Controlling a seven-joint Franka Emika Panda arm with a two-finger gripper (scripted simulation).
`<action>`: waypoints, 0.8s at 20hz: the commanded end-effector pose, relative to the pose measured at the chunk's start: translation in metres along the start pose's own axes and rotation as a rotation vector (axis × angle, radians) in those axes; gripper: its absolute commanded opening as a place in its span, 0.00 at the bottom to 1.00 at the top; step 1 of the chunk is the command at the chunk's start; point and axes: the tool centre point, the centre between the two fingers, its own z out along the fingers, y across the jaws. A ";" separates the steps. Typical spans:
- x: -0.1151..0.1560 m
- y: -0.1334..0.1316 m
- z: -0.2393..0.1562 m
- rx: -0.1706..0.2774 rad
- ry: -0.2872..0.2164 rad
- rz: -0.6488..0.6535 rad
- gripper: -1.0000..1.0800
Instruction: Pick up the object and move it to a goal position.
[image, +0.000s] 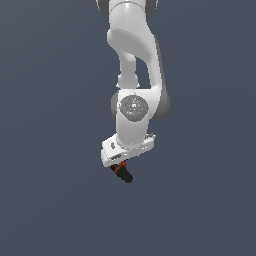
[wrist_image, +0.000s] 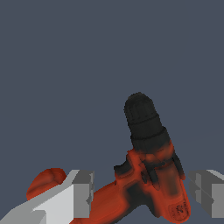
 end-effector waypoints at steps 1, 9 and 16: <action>0.013 0.004 0.011 -0.003 0.002 -0.068 0.81; 0.040 0.012 0.039 -0.010 0.007 -0.228 0.81; 0.050 0.015 0.052 -0.013 0.009 -0.295 0.81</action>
